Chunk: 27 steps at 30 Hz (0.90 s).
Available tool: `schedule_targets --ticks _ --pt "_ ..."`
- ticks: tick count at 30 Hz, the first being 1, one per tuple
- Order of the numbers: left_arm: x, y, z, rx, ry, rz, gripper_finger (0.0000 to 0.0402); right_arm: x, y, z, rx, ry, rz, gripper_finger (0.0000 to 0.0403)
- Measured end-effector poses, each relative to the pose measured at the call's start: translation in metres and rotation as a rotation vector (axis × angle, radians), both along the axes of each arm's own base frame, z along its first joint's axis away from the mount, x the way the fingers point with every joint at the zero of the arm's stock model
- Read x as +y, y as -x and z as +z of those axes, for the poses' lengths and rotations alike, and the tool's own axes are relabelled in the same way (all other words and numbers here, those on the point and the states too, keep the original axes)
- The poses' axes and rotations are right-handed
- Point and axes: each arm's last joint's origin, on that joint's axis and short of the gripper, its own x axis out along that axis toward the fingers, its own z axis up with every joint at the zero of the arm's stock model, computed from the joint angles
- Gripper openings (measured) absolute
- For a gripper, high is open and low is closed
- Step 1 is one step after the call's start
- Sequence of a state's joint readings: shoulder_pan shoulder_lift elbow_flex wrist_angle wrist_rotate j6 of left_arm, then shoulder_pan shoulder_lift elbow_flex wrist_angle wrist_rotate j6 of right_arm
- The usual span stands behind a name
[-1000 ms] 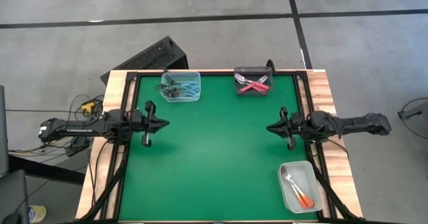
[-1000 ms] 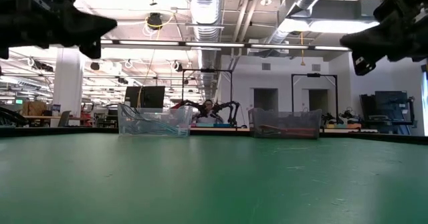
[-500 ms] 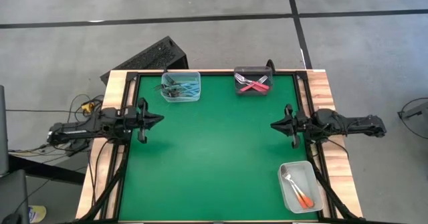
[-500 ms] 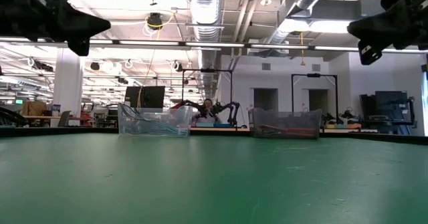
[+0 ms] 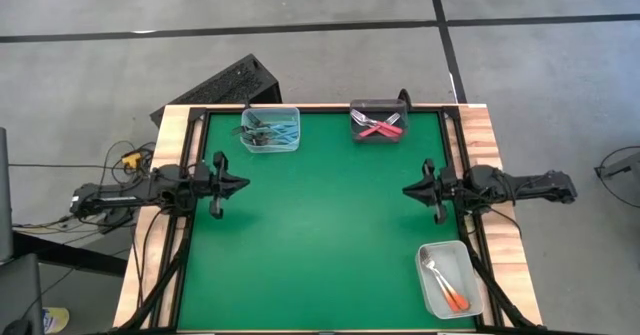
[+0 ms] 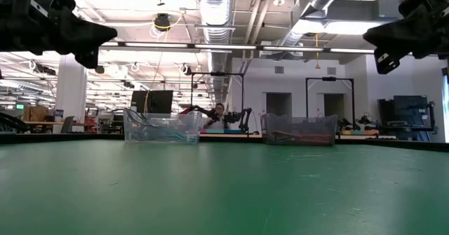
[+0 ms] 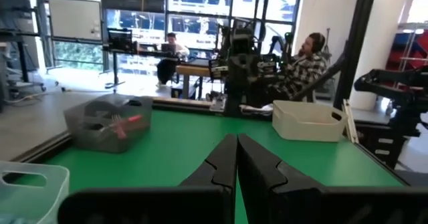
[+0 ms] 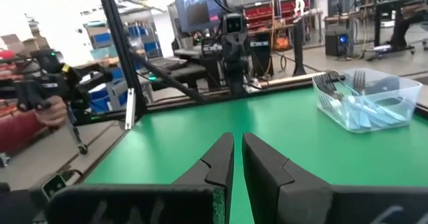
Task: Sort silverware by color (type)
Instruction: Return to Home Position
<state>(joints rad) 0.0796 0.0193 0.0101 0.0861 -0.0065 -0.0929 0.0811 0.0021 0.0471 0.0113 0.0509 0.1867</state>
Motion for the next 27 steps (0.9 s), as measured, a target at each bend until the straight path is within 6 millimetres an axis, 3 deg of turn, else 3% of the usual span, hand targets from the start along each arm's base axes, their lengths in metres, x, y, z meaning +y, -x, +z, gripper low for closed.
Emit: schedule_targets --ticks 11,18,27 --pt "0.001 -0.001 -0.006 0.069 -0.060 0.050 0.0000 0.002 -0.002 -0.010 0.002 0.016 -0.003 0.0058" --pt "0.001 -0.001 -0.006 0.067 -0.040 0.045 0.0000 0.002 -0.003 -0.011 0.019 -0.073 0.003 0.0058" --pt "0.001 -0.001 -0.006 0.060 0.012 0.043 0.0000 0.002 -0.003 -0.012 0.018 0.133 -0.007 0.0058"
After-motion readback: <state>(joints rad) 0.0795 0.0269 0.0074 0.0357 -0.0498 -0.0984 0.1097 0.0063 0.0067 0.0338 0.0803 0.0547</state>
